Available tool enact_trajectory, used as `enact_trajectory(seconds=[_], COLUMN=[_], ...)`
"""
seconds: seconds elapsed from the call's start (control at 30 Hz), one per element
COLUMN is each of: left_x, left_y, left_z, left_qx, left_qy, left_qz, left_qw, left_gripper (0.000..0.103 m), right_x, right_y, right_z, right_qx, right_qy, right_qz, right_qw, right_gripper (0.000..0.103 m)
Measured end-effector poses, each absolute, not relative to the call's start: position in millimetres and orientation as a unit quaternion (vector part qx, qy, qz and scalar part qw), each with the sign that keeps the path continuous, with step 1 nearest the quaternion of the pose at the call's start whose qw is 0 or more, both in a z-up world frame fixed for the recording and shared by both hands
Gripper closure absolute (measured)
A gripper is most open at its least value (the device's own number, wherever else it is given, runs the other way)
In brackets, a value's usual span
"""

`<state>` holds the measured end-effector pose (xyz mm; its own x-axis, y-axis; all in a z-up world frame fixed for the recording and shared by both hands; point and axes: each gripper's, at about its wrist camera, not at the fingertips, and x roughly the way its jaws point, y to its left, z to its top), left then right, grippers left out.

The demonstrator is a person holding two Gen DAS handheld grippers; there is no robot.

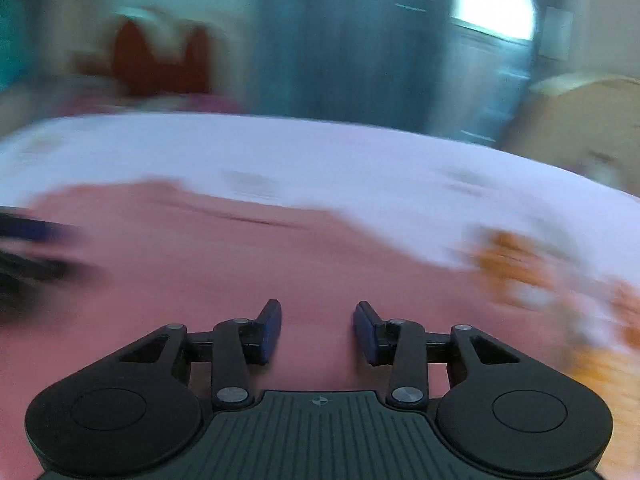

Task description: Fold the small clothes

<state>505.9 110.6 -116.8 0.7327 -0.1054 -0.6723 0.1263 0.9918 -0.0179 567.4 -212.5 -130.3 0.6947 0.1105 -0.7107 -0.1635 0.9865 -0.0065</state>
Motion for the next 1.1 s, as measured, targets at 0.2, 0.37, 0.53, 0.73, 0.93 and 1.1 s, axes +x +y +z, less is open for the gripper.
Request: enact_trajectory(seconds=[0.2, 0.37, 0.53, 0.73, 0.93, 1.1], left_x=[476, 449, 436, 411, 380, 372], left_y=[107, 40, 40, 125, 86, 35], left_z=[-91, -95, -118, -124, -99, -114], left_qx=[-0.011, -0.006, 0.025, -0.021, -0.037, -0.023], left_qy=[0.333, 0.315, 0.336, 0.347, 0.310, 0.337], left_qz=[-0.057, -0.149, -0.138, -0.019, -0.077, -0.113], left_qw=[0.941, 0.937, 0.931, 0.937, 0.947, 0.934], left_gripper=[0.029, 0.028, 0.026, 0.022, 0.026, 0.028], right_x=[539, 488, 468, 456, 409, 384], right_y=[-224, -158, -158, -233, -174, -117], right_z=[-104, -99, -112, -113, -81, -94], right_qx=[-0.009, -0.017, -0.036, 0.008, 0.006, -0.009], right_qy=[0.371, 0.371, 0.373, 0.407, 0.374, 0.395], right_qz=[0.078, 0.209, 0.212, 0.094, 0.185, 0.232], right_qw=[0.925, 0.905, 0.903, 0.908, 0.909, 0.889], right_gripper=[0.063, 0.063, 0.063, 0.063, 0.063, 0.068])
